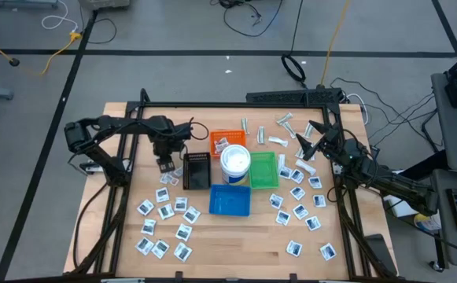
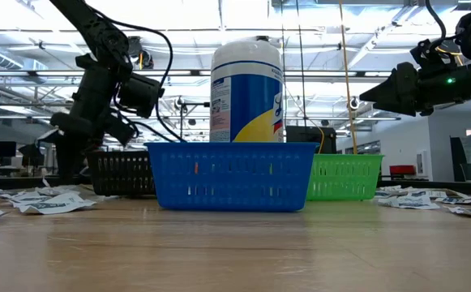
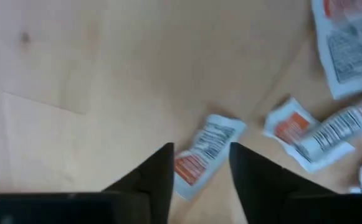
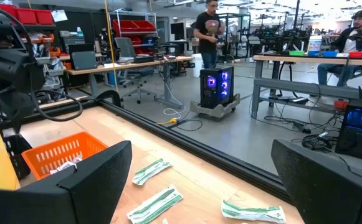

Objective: Pick & Place First Aid Supplies
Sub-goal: Put the orange ointment pack into the orange bin

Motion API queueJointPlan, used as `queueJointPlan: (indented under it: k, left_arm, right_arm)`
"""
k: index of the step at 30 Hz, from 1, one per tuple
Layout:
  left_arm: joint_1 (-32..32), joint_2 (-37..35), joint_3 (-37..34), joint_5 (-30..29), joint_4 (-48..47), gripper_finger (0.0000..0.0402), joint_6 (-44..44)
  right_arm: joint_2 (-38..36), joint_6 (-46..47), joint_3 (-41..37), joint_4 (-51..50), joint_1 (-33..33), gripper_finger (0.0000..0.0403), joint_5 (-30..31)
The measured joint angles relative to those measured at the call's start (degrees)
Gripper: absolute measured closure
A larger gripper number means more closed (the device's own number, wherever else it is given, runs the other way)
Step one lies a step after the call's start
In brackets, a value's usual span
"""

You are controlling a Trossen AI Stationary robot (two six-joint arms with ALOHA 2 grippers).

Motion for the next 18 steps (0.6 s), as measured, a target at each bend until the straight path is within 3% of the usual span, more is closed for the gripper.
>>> queueJointPlan:
  k: [4, 8, 12, 18]
  left_arm:
    - [0.0, 0.0, -0.5, 0.0, 1.6, 0.0203, 0.7]
    - [-0.2, 0.1, -2.0, -0.3, 2.1, 0.0201, 0.7]
    - [0.3, 0.9, -2.1, -4.4, 2.0, 0.0222, -1.5]
    - [1.2, 0.9, -2.1, -0.6, 2.0, 0.0283, 0.5]
  right_arm:
    - [0.0, 0.0, 0.0, 0.0, 0.0, 0.0023, 0.0]
    - [0.0, 0.0, 0.0, 0.0, 0.0, 0.0023, 0.0]
    - [0.0, 0.0, 0.0, 0.0, 0.0, 0.0023, 0.0]
    - [0.0, 0.0, 0.0, 0.0, 0.0, 0.0023, 0.0]
